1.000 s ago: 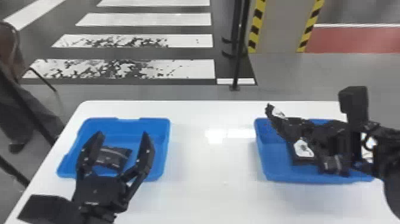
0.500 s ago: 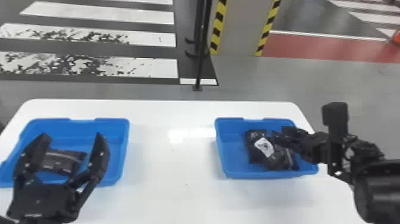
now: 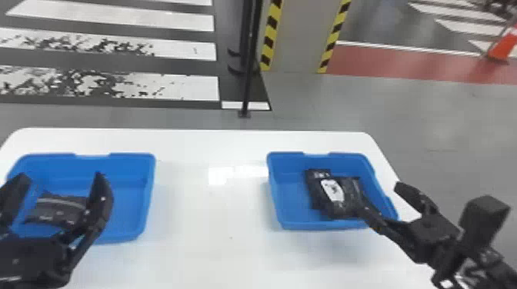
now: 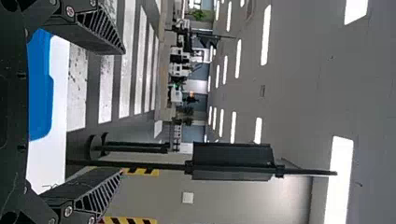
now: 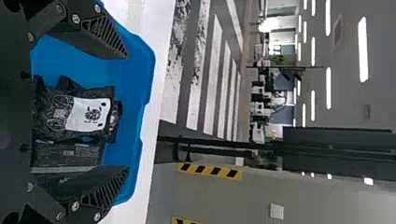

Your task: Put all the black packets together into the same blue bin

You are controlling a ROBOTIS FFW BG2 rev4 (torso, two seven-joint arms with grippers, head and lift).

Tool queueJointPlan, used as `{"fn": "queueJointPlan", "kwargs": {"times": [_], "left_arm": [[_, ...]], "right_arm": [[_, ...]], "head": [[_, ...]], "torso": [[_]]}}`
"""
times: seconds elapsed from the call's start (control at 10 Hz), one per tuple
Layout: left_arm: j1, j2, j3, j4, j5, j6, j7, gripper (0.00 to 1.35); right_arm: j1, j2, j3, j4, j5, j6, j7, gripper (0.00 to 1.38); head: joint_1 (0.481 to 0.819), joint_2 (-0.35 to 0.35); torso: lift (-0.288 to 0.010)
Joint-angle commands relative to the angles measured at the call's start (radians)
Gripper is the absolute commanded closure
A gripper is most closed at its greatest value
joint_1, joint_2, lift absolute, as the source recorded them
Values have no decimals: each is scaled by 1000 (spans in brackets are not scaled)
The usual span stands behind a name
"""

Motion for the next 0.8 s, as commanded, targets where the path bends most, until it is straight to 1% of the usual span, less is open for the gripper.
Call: {"fn": "queueJointPlan", "kwargs": {"times": [0.0, 0.1, 0.2, 0.3, 0.4, 0.5, 0.6, 0.7], "left_arm": [[-18, -16, 57, 0, -36, 42, -10, 140], [-37, -19, 77, 0, -38, 94, -27, 140], [-57, -19, 103, 0, -68, 135, -44, 140], [-84, -15, 115, 0, -86, 221, -68, 140], [-148, -3, 163, 12, -130, 373, -171, 140], [-219, 16, 216, 61, -124, 508, -284, 140], [-251, 28, 238, 71, -102, 614, -314, 140], [-288, 31, 278, 83, -90, 690, -343, 140]], "right_arm": [[82, 23, -15, -41, -35, -62, -4, 163], [112, 21, -13, -51, -65, -84, -4, 163], [119, 23, -4, -51, -85, -96, -4, 163], [119, 21, 4, -51, -85, -99, -2, 163], [114, 17, 20, -49, -89, -99, -2, 163], [112, 4, 46, -49, -97, -99, -2, 165], [112, -3, 64, -51, -97, -99, -1, 165], [102, -6, 74, -46, -99, -99, 5, 165]], "head": [[695, -173], [695, -155], [695, -133], [695, -113], [695, -102], [695, -88], [695, -62], [695, -12]], "torso": [[-110], [-110], [-110], [-110], [-110], [-110], [-110], [-110]]}}
